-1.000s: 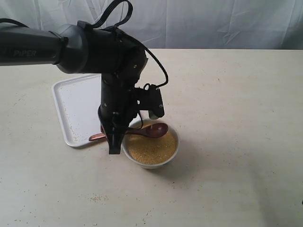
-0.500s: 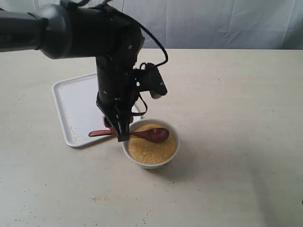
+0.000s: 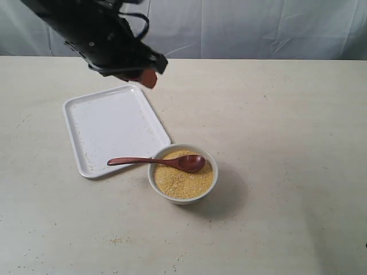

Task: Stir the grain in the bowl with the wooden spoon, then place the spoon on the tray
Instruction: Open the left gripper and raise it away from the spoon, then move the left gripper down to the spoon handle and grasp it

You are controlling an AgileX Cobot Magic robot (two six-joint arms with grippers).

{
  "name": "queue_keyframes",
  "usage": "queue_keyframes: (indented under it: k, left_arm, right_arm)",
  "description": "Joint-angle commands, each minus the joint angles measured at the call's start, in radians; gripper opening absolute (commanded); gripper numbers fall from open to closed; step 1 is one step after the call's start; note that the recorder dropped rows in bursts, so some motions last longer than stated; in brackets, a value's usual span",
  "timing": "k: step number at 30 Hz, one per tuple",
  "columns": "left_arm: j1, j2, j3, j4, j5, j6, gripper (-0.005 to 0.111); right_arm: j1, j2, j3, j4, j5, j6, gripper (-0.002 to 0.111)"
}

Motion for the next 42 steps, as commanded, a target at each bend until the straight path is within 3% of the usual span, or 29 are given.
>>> queue_keyframes:
  k: [1, 7, 12, 16, 18, 21, 25, 29, 38, 42]
  left_arm:
    - [0.013, -0.201, 0.203, -0.159, -0.271, -0.035, 0.049]
    - [0.013, -0.488, 0.612, -0.381, -0.783, -0.036, 0.049]
    - [0.013, -0.608, 0.887, -0.441, -1.010, -0.093, 0.051]
    - [-0.002, -0.613, 1.015, -0.366, -1.105, -0.328, 0.058]
    - [-0.047, -0.610, 1.067, -0.233, -1.183, -0.439, 0.060]
    - [-0.120, -0.599, 1.135, -0.082, -1.342, -0.602, 0.060]
    - [-0.191, -0.569, 1.191, -0.070, -1.549, -0.713, 0.060]
    - [-0.227, -0.473, 1.196, -0.086, -1.554, -0.797, 0.060]
    - [-0.277, -0.225, 1.196, -0.107, -1.657, -1.170, 0.060]
    - [-0.337, -0.190, 1.196, -0.155, -1.649, -1.319, 0.060]
  right_arm:
    - [-0.004, -0.006, 0.005, -0.001, -0.010, -0.004, -0.001]
    - [-0.004, -0.006, 0.005, -0.001, -0.010, -0.004, -0.001]
    - [-0.004, -0.006, 0.005, -0.001, -0.012, -0.002, -0.001]
    - [-0.004, -0.006, 0.005, -0.001, -0.012, -0.002, -0.001]
    - [-0.004, -0.006, 0.005, -0.001, -0.012, -0.002, -0.001]
    - [-0.004, -0.006, 0.005, -0.001, -0.012, -0.002, -0.001]
    - [-0.004, -0.006, 0.005, -0.001, -0.012, -0.004, -0.001]
    - [-0.004, -0.006, 0.005, -0.001, -0.012, -0.004, -0.001]
    - [-0.004, -0.006, 0.005, -0.001, -0.006, -0.004, -0.001]
    - [-0.004, -0.006, 0.005, -0.001, -0.006, -0.004, -0.001]
